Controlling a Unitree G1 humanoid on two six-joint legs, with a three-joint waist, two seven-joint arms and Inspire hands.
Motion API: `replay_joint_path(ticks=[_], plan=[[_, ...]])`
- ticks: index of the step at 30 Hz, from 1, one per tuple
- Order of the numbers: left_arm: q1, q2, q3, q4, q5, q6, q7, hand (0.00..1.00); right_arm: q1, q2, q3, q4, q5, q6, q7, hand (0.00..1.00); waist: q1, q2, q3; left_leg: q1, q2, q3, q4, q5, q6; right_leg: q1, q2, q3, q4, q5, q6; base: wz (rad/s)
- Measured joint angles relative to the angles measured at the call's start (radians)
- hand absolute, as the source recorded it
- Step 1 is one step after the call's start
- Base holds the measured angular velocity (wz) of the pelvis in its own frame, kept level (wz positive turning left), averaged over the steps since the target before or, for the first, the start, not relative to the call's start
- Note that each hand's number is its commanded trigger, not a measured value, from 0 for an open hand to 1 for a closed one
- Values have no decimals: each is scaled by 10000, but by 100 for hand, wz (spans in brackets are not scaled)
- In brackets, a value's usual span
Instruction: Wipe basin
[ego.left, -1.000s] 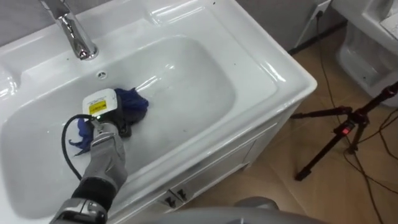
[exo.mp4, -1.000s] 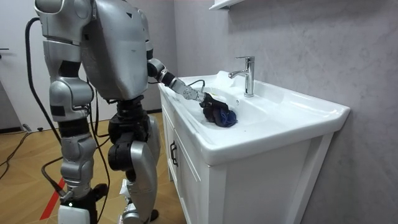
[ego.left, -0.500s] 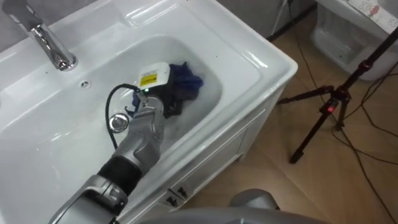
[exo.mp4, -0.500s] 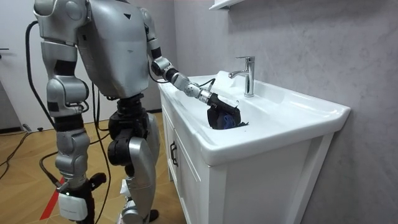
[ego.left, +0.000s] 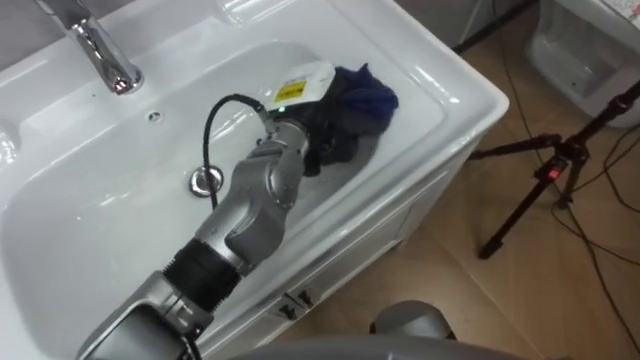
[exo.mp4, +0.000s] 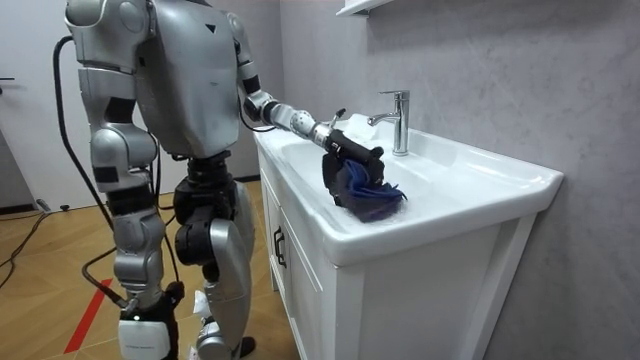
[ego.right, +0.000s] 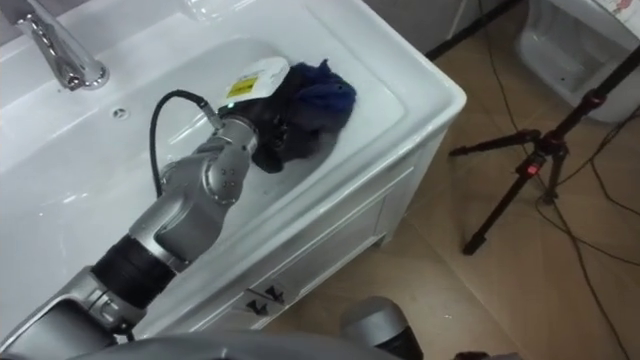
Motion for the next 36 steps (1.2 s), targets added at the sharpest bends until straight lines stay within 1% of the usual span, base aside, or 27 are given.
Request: replay_joint_path(ticks=[1, 2, 3, 5, 7, 9, 12, 13, 14, 15, 16, 17, 18, 19, 20, 21, 22, 23, 24, 25, 26, 27, 28, 29, 30, 33, 36], plan=[[-156, -66, -135, -130, -46, -15, -98, 100, -66, 2, 2, 45, 5, 2, -5, 0, -23, -18, 27, 8, 9, -2, 0, 0, 0, 14, 9, 7, -7, -2, 1, -4], [-349, -224, -292, -139, -170, -52, -219, 100, -111, 2, 4, 82, 3, 5, -5, 0, -28, -48, 61, 23, 15, -1, 0, 1, 0, 26, 19, 22, -19, -8, -5, -4], [-405, -322, -342, -138, -200, -71, -287, 100, -146, 5, 4, 94, 0, 6, -8, 0, -38, -59, 72, 27, 17, -1, 0, 1, 0, 25, 24, 36, -21, -13, -11, -7], [-477, -632, -550, -73, -200, -196, -459, 100, -164, 34, -3, 106, -19, 6, -20, 0, -65, -97, 116, 28, 24, -26, 2, 1, 1, -9, 64, 52, -22, -28, -36, -10], [-508, -728, -580, 117, -156, -338, -524, 100, -104, 67, -6, 112, 57, 14, -41, 0, -55, -151, 151, 28, 22, -44, 7, 1, 1, -23, 90, 70, -11, -46, -67, -4], [-510, -727, -522, 322, -61, -530, -524, 100, -55, 77, -19, 77, 84, 58, -74, 0, -28, -213, 178, 37, 26, -74, 6, 1, 0, -20, 107, 81, 0, -67, -97, 0], [-278, -734, -364, 692, -53, -1048, -520, 100, 76, 147, -92, -121, 250, 111, -426, 0, 236, -337, 158, 68, 40, -73, -1, 1, 0, 16, 151, 96, -4, -74, -115, -4], [-55, -743, -151, 809, -57, -1349, -517, 100, 178, 227, -155, -181, 252, 103, -522, 0, 364, -449, 149, 200, 53, -75, -15, 0, -1, 102, 180, 126, 25, -86, -139, -20], [225, -748, 76, 1019, -71, -1740, -513, 100, 318, 331, -344, -274, 250, 84, -584, 0, 590, -604, 97, 319, 71, -78, -20, -1, -3, 231, 220, 230, 17, -110, -178, -26], [395, -752, 233, 1123, -79, -1953, -508, 100, 383, 376, -438, -311, 242, 69, -611, 0, 729, -679, 62, 413, 81, -78, -30, -1, -3, 315, 251, 313, 3, -117, -192, -34], [784, -787, 619, 1308, -95, -2415, -451, 100, 453, 439, -663, -353, 158, -25, -693, 0, 975, -798, -28, 541, 94, -90, -29, -2, -4, 412, 281, 399, 1, -146, -238, -27], [1205, -789, 1014, 1434, -276, -2895, -342, 100, 612, 509, -1006, -353, 58, -107, -861, 0, 1187, -845, -53, 653, 101, -126, -31, -2, -5, 522, 294, 415, -17, -171, -276, -20], [1461, -791, 1260, 1437, -436, -3080, -278, 100, 694, 534, -1227, -359, 3, -131, -943, 0, 1291, -911, -93, 701, 107, -129, -40, -2, -6, 560, 307, 416, 1, -185, -293, -4], [1947, -789, 1769, 1438, -803, -3434, -164, 100, 870, 562, -1616, -373, -77, -174, -1145, 0, 1508, -906, -88, 789, 122, -126, -53, -3, -7, 642, 340, 452, 8, -197, -312, 0], [2391, -768, 2396, 1678, -981, -3563, -54, 100, 1035, 570, -2070, -460, -143, -214, -1416, 0, 1876, -902, -89, 877, 141, -141, -72, -5, -10, 691, 380, 512, 46, -204, -326, -5], [2555, -723, 2784, 2103, -970, -3563, 37, 100, 1097, 574, -2250, -474, -175, -211, -1565, 0, 2028, -889, -91, 883, 145, -206, -67, -5, -10, 691, 391, 514, 69, -210, -334, 0], [2757, -523, 3581, 3445, -953, -3404, 364, 100, 1190, 595, -2524, -558, -221, -205, -1817, 0, 2211, -917, -123, 844, 158, -430, -73, -9, -18, 678, 410, 451, 47, -221, -355, 24], [2974, -410, 4849, 4356, -1214, -3406, 1124, 100, 1344, 626, -2668, -706, -286, -202, -1998, 0, 2231, -841, -185, 717, 194, -592, -66, -37, -81, 652, 426, 251, -10, -217, -381, 42], [2979, -200, 5216, 4668, -1188, -3427, 1510, 100, 1451, 639, -2753, -777, -381, -195, -2057, 0, 2290, -884, -169, 679, 206, -656, -71, -50, -113, 637, 426, 140, -11, -226, -393, 56], [2979, 332, 5675, 5190, -1154, -3484, 2170, 100, 1550, 620, -2762, -830, -443, -130, -2184, 0, 2454, -812, -236, 687, 216, -796, -78, -61, -149, 615, 423, -5, -18, -242, -404, 34], [2983, 683, 6010, 5764, -1110, -3553, 2852, 100, 1536, 590, -2753, -848, -444, -52, -2299, 0, 2694, -720, -297, 742, 212, -824, -90, -67, -164, 679, 408, -42, -8, -262, -406, 18], [2984, 824, 6167, 5985, -1082, -3555, 3118, 100, 1510, 582, -2750, -848, -446, -29, -2311, 0, 2735, -666, -327, 762, 204, -854, -88, -68, -165, 711, 394, -52, -4, -273, -399, 10], [2982, 967, 6432, 6291, -817, -3571, 3546, 100, 1482, 589, -2726, -844, -439, -19, -2319, 0, 2813, -597, -322, 832, 173, -911, -92, -68, -165, 801, 357, -132, 2, -297, -375, 15], [2983, 1082, 6532, 6456, -619, -3576, 3812, 100, 1370, 611, -2658, -845, -433, -18, -2295, 0, 2921, -555, -327, 915, 155, -920, -94, -67, -165, 882, 337, -160, 22, -325, -365, 14], [2983, 1116, 6561, 6514, -511, -3576, 3923, 100, 1323, 616, -2607, -847, -433, -19, -2288, 0, 2968, -538, -329, 950, 151, -921, -90, -67, -165, 904, 328, -161, 15, -347, -366, 5], [2983, 1125, 6568, 6731, 116, -3546, 4179, 100, 1235, 598, -2356, -1018, -437, -23, -2262, 0, 2951, -497, -333, 1076, 145, -905, -90, -66, -166, 981, 323, -129, 62, -402, -374, -6], [2985, 1129, 6599, 6981, 589, -3478, 4555, 100, 1260, 521, -2272, -1021, -433, 25, -2082, 0, 2983, -414, -384, 1101, 170, -851, -79, -64, -170, 940, 353, -89, 176, -412, -413, -12]])
